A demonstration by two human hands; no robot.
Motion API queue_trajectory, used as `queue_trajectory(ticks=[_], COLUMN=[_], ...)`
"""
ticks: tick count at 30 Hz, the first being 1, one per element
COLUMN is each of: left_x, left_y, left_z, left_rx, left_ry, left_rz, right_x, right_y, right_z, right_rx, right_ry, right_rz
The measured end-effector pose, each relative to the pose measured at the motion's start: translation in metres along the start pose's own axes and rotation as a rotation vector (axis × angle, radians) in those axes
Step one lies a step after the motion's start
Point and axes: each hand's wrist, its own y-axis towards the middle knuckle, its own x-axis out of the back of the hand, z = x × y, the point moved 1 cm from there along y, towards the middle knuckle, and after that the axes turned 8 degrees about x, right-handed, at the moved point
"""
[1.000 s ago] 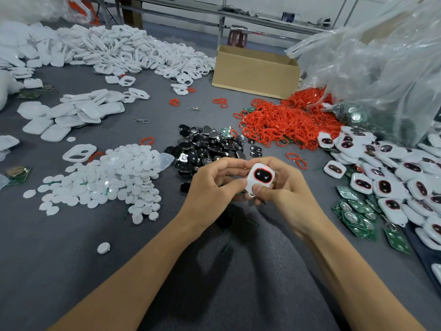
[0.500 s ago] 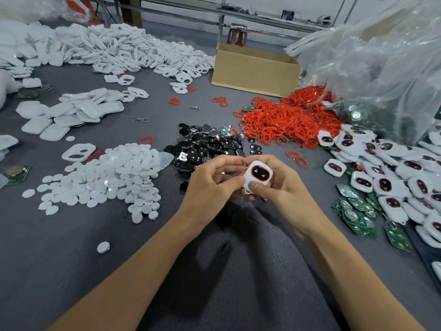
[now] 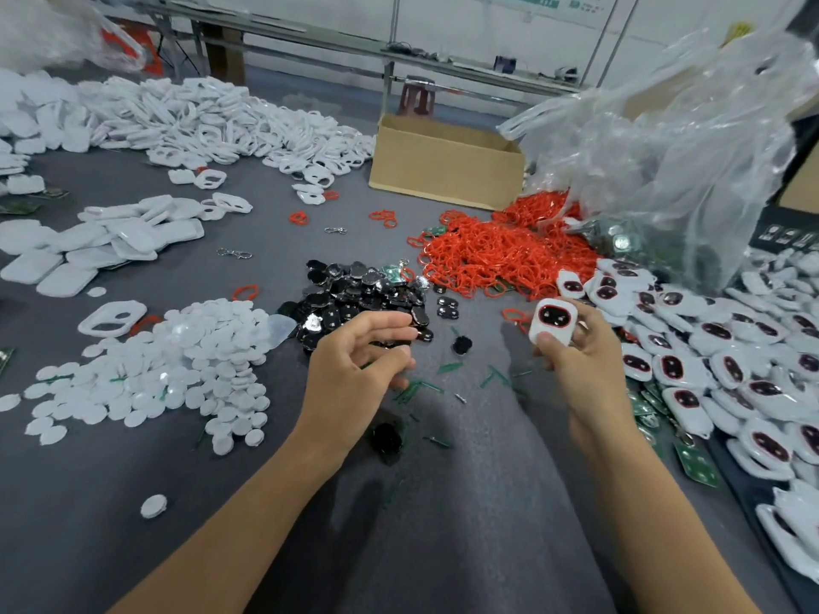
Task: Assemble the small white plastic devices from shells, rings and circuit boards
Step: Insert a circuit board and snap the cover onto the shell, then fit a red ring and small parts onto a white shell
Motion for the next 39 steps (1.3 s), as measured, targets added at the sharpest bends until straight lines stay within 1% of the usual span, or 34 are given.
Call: queue_trajectory(ticks=[2, 6, 8, 13, 17, 21, 22, 23, 25, 26, 27, 28, 31, 32, 33, 34, 35, 36, 38, 39], left_x=[0.0, -0.001, -0.002, -0.009, -0.015, -0.015, -0.015, -0.016, -0.018, -0.019, -0.02, -0.022, -0.021, -0.021, -0.02, -0.02, -0.019, -0.02, -0.022, -0.023], left_y=[0.0, 0.001, 0.001, 0.003, 0.002, -0.001, -0.001, -0.001, -0.002, -0.003, -0.003, -0.003, -0.003, -0.003, -0.004, -0.005, -0.005, -0.006, -0.007, -0.009], left_z=[0.0, 0.0, 0.0, 0.004, 0.007, 0.006, 0.006, 0.005, 0.004, 0.003, 0.002, 0.001, 0.001, 0.001, 0.001, 0.002, 0.002, 0.002, 0.002, 0.002], left_rx=[-0.005, -0.009, -0.011, -0.007, -0.022, -0.024, -0.021, -0.022, -0.024, -0.021, -0.017, -0.013, -0.015, -0.028, -0.045, -0.06, -0.071, -0.077, -0.085, -0.09], left_ry=[0.003, -0.004, -0.007, -0.002, 0.056, 0.112, 0.114, 0.111, 0.093, 0.084, 0.078, 0.073, 0.082, 0.095, 0.109, 0.122, 0.13, 0.135, 0.148, 0.162], left_rz=[0.0, -0.004, -0.001, 0.039, 0.075, 0.085, 0.083, 0.079, 0.069, 0.063, 0.058, 0.055, 0.058, 0.065, 0.069, 0.072, 0.073, 0.072, 0.086, 0.098], right_x=[0.0, -0.006, -0.007, -0.006, -0.004, -0.007, -0.008, -0.006, 0.0, 0.002, 0.002, 0.002, -0.002, -0.005, -0.004, -0.004, -0.001, -0.001, -0.004, -0.006], right_y=[0.001, -0.002, -0.002, -0.001, 0.001, -0.002, -0.001, 0.001, 0.006, 0.008, 0.009, 0.009, 0.002, 0.001, 0.004, 0.006, 0.005, 0.005, 0.001, 0.0], right_z=[-0.002, -0.003, -0.003, -0.004, -0.008, -0.016, -0.017, -0.018, -0.015, -0.013, -0.013, -0.014, -0.022, -0.02, -0.02, -0.021, -0.023, -0.023, -0.021, -0.022], right_rx=[-0.001, 0.001, 0.013, 0.012, -0.002, -0.04, -0.039, -0.037, -0.031, -0.036, -0.074, -0.113, -0.169, -0.222, -0.207, -0.152, -0.094, -0.084, -0.037, 0.01], right_ry=[-0.001, -0.008, 0.003, 0.064, 0.063, 0.046, 0.062, 0.136, 0.375, 0.482, 0.559, 0.588, 0.561, 0.576, 0.572, 0.547, 0.518, 0.494, 0.35, 0.25], right_rz=[-0.002, 0.113, 0.137, 0.134, 0.121, 0.166, 0.117, 0.018, -0.214, -0.269, -0.285, -0.266, -0.132, -0.113, -0.068, -0.033, -0.064, -0.096, -0.077, -0.028])
